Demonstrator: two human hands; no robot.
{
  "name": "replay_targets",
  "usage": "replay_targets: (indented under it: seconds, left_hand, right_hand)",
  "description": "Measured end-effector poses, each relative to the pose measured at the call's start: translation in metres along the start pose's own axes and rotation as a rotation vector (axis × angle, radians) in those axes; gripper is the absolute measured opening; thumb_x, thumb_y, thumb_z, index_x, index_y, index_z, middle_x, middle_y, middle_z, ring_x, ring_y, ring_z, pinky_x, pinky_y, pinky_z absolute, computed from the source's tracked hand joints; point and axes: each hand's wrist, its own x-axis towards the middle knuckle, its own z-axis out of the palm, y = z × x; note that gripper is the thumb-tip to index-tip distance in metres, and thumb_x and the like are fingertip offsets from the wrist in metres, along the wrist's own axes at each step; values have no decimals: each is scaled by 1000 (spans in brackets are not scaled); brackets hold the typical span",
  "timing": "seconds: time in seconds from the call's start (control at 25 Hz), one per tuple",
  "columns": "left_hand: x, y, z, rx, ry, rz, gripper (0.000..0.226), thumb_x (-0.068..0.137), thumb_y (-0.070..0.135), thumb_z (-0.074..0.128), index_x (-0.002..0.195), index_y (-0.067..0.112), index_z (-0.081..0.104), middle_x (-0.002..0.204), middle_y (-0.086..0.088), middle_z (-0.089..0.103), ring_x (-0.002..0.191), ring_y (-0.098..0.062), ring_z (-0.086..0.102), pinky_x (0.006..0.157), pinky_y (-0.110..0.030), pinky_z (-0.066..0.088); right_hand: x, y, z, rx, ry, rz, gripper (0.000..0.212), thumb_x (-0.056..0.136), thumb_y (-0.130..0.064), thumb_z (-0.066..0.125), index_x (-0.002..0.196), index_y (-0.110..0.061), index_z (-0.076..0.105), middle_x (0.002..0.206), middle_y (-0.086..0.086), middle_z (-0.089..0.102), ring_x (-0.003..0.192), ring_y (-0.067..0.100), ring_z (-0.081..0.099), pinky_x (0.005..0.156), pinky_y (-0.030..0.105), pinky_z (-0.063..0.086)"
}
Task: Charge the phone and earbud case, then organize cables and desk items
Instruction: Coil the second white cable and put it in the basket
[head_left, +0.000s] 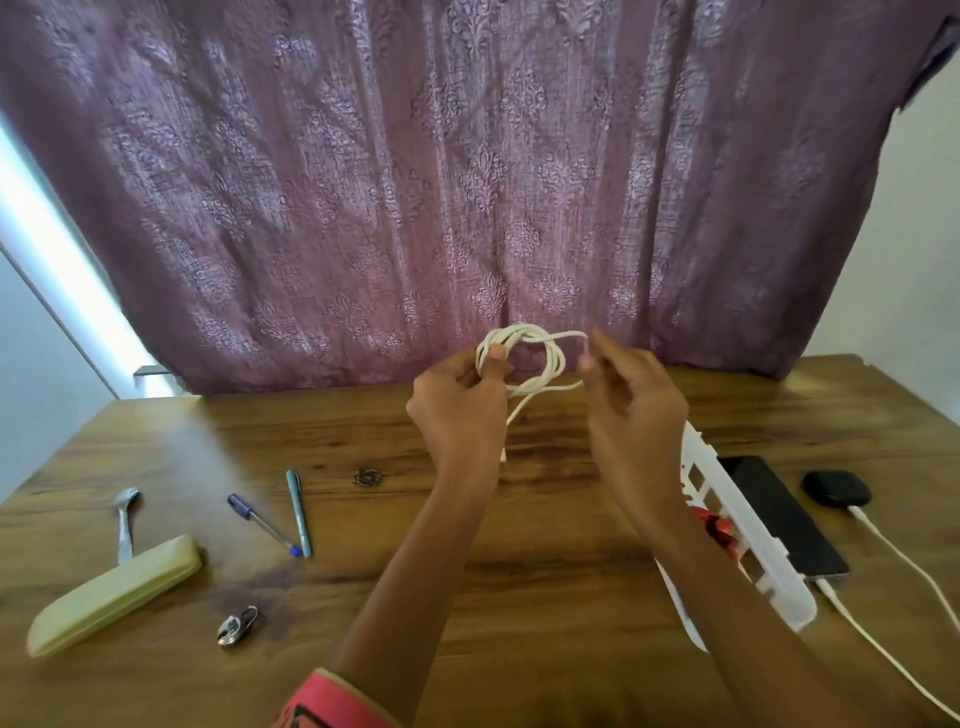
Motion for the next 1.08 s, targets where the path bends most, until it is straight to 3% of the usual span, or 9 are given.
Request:
replay_targets:
  seconds: [0.16, 0.32, 0.36, 0.44, 0.52, 0.64, 0.76, 0.92, 1.08]
  left_hand:
    - [-4, -7, 2, -25, 15, 0, 8, 84, 30, 65, 82, 27, 72, 62, 15, 66, 54, 11, 59, 54, -3, 44]
    - [-6, -21, -1, -40, -230, -119, 19, 85, 30, 64, 86, 13, 73, 75, -4, 74, 74, -14, 71, 77, -34, 57]
    - [-6, -21, -3, 5, -287, -121, 19, 85, 28, 64, 87, 11, 71, 77, -3, 73, 75, -16, 71, 78, -34, 57]
    - [-4, -15, -7, 185, -336, 18, 19, 82, 28, 68, 98, 18, 63, 82, 12, 68, 77, -6, 66, 71, -13, 52]
    - [-1, -6, -9, 286, -354, 225, 40, 80, 23, 70, 116, 26, 54, 90, 24, 57, 73, 7, 57, 61, 3, 39]
    - [4, 0, -7, 374, -406, 514, 31, 84, 7, 63, 114, 17, 64, 88, 15, 61, 80, 8, 55, 66, 7, 34]
    - [6, 0, -6, 372, -389, 617, 24, 85, 6, 61, 104, 17, 70, 81, 16, 62, 72, 20, 53, 65, 4, 35]
    - [8, 3, -3, 394, -406, 521, 16, 87, 9, 58, 95, 17, 70, 76, 5, 70, 68, -3, 62, 62, -14, 45]
    - [9, 13, 0, 404, -485, 428, 16, 91, 12, 50, 96, 14, 65, 80, 2, 70, 77, -10, 63, 66, -16, 43]
  right_hand:
    - [0, -15, 1, 150, -216, 180, 17, 81, -38, 66, 98, -38, 63, 89, -13, 67, 80, -2, 62, 66, 10, 48]
    - [8, -10, 0, 27, -202, 235, 22, 78, -21, 71, 100, -23, 69, 74, -12, 67, 70, 3, 65, 60, 13, 49]
    - [10, -11, -1, 27, -193, 242, 22, 77, -16, 70, 99, -19, 70, 71, -14, 66, 69, 2, 65, 59, 12, 50]
    - [13, -11, -1, 13, -202, 224, 17, 76, -13, 71, 93, -15, 73, 69, -11, 67, 67, 2, 65, 59, 15, 50]
    - [15, -13, 0, -38, -231, 147, 10, 76, -14, 72, 86, -12, 74, 67, -7, 66, 57, 7, 62, 57, 15, 47]
    - [15, -11, 1, -177, -299, 29, 14, 83, -18, 66, 92, -8, 71, 77, -1, 61, 66, 9, 57, 57, 12, 39]
    - [20, -12, -4, -279, -373, 24, 16, 89, -24, 59, 102, -14, 62, 85, -2, 63, 78, 14, 58, 64, 27, 40]
    - [26, -14, -8, 70, -425, 257, 32, 87, -14, 63, 103, -23, 37, 77, 9, 65, 70, 19, 63, 66, 34, 50]
    - [34, -11, -13, 566, -391, 549, 25, 83, -2, 60, 90, -18, 42, 64, -1, 68, 59, 10, 64, 61, 24, 53]
